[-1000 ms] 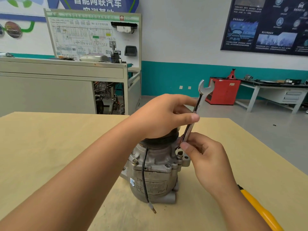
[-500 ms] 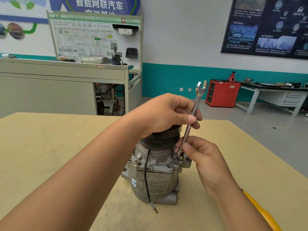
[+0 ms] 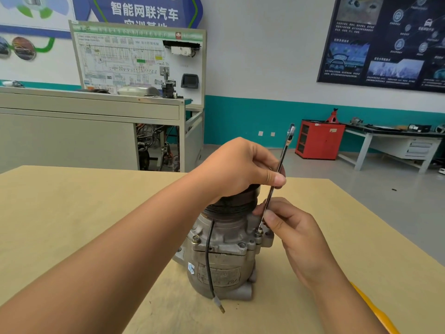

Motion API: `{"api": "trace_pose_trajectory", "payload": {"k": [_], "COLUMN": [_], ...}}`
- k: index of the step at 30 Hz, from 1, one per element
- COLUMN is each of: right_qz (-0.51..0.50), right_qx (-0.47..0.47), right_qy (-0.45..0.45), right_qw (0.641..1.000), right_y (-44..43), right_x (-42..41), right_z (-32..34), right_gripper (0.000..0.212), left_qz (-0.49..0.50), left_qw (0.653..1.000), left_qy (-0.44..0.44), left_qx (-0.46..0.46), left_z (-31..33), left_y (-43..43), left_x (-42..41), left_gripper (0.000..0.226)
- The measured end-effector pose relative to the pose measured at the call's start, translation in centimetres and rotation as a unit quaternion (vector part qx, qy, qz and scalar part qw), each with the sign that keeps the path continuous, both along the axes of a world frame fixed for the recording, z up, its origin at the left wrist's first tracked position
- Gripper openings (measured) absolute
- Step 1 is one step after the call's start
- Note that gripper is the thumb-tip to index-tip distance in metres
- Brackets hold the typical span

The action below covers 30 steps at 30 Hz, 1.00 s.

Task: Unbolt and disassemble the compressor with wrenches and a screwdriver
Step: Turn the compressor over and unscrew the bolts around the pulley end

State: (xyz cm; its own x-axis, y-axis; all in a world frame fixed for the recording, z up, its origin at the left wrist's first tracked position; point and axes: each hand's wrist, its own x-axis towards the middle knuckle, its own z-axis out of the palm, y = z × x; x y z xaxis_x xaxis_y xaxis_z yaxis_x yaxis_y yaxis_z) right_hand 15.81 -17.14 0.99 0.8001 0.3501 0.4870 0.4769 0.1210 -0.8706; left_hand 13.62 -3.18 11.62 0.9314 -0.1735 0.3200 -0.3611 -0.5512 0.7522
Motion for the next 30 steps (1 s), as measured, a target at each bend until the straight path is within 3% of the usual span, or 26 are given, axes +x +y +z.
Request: {"api": "trace_pose_trajectory", "payload": {"k": [4,11,14,18,23,30], "right_qz": [-0.061,-0.102,-0.105,-0.098,-0.070,-0.091], "right_qx": [-0.023,-0.019,-0.027,-0.012,0.038,0.056], "right_qy": [-0.036,-0.053,-0.056,-0.041,0.005,-0.013], "right_qw": [0.997,0.993,0.993,0.994,0.997,0.994], "right_y": [-0.4,0.0,0.3,0.6,1.1,1.3], "right_x": [0.3,0.1,-0.1,-0.2,-0.1,-0.4], "right_z": [0.0,-0.2,-0.2,-0.2,-0.2,-0.4], "right_gripper": [0.024,0.031,0.034,0.026,0.028,0.027], "left_qz": [0.043,0.085,0.067,-0.016,-0.104,-0.094], "left_qw": [0.998,0.994,0.995,1.000,0.994,0.995], "left_qy": [-0.041,-0.061,-0.059,-0.024,0.012,-0.005], "left_qx": [0.011,0.035,0.039,0.008,-0.019,-0.023], "left_z": [-0.2,-0.5,-0.6,-0.3,0.0,0.1], "left_y": [-0.2,0.5,0.7,1.2,2.0,2.1], "left_x": [0.0,0.1,0.2,-0.2,-0.5,-0.4], "left_gripper": [0.009,0.033,0.034,0.006,0.017,0.012]}}
